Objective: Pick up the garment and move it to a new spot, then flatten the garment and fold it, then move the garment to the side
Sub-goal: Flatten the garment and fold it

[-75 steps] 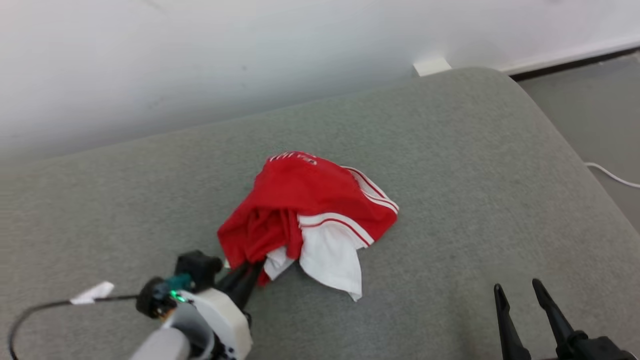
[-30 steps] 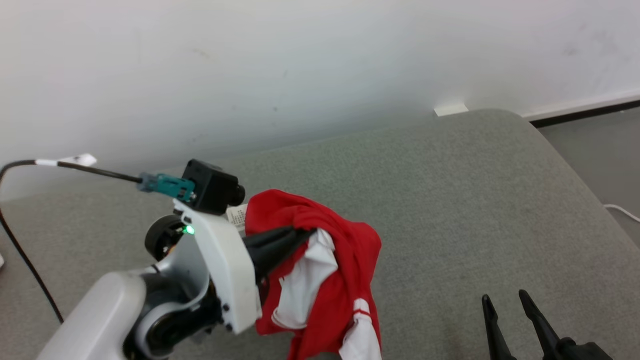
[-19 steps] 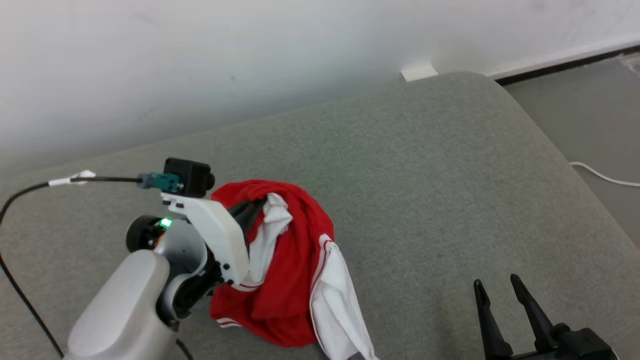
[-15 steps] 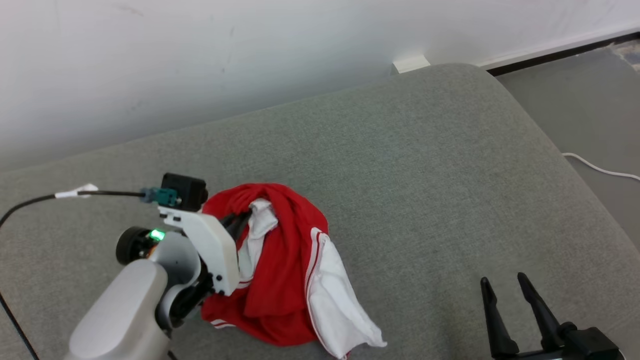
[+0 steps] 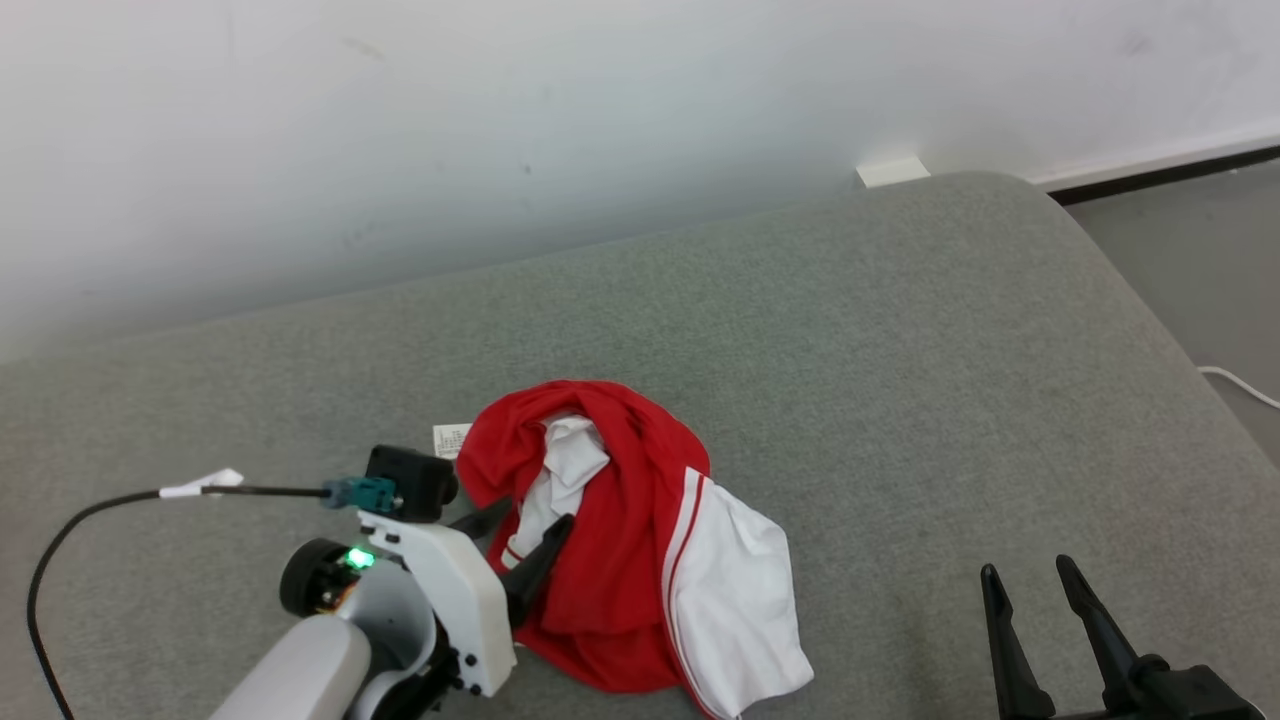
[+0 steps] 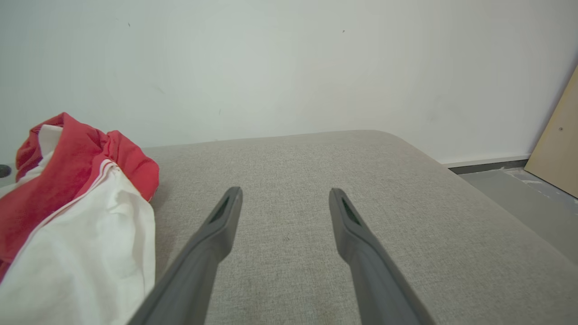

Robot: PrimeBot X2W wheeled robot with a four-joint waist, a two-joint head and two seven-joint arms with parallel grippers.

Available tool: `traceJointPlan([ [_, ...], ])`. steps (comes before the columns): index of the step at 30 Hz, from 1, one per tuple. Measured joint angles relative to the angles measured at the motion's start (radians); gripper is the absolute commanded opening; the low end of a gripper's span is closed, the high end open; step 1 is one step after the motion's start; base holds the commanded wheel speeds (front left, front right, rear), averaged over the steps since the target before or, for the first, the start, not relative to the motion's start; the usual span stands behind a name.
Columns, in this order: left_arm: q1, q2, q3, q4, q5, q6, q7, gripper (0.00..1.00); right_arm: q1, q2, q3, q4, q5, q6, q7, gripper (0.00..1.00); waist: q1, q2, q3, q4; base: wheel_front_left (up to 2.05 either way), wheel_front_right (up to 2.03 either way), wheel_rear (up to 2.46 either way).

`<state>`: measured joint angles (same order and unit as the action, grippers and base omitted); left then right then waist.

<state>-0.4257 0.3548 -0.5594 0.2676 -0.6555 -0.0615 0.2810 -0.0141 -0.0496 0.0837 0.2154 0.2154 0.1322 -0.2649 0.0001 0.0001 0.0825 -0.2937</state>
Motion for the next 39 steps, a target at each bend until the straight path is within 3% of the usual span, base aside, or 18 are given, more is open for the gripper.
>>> traceJointPlan([
  [9,0.044,-0.041,-0.017,-0.171,-0.005,0.053,-0.006,1.00,0.015,0.000,0.007,0.004,-0.029,0.000,0.000,1.00,0.0000,0.0000,-0.033,0.014,0.00,0.00,0.00],
  [16,0.058,-0.041,-0.041,-0.116,0.019,0.088,0.011,1.00,0.009,0.000,0.021,-0.002,-0.027,0.000,0.000,1.00,0.0000,0.0000,-0.007,-0.017,0.00,0.00,0.00],
  [31,0.100,-0.021,-0.039,-0.060,0.005,0.096,-0.002,1.00,-0.006,0.000,0.015,-0.011,-0.020,0.000,0.000,1.00,0.0000,0.0000,0.050,-0.006,0.00,0.00,0.00],
  [32,0.100,-0.025,-0.040,-0.055,0.002,0.091,-0.005,0.91,-0.006,0.000,0.016,-0.011,-0.020,0.000,0.000,1.00,0.0000,0.0000,0.052,-0.005,0.00,0.00,0.00],
  [34,0.100,-0.032,-0.048,-0.047,0.000,0.078,-0.009,0.05,-0.007,0.000,0.018,-0.011,-0.020,0.000,0.000,1.00,0.0000,0.0000,0.052,-0.003,0.00,0.00,0.00],
  [35,0.100,-0.038,-0.050,-0.045,-0.005,0.073,-0.011,0.00,-0.007,0.000,0.018,-0.010,-0.020,0.000,0.000,1.00,0.0000,0.0000,0.050,-0.003,0.00,0.00,0.00],
  [39,0.097,-0.049,-0.055,-0.054,-0.010,0.061,-0.025,0.00,-0.007,0.000,0.017,-0.006,-0.022,0.000,0.000,1.00,0.0000,0.0000,0.042,-0.003,0.00,0.00,0.00],
])
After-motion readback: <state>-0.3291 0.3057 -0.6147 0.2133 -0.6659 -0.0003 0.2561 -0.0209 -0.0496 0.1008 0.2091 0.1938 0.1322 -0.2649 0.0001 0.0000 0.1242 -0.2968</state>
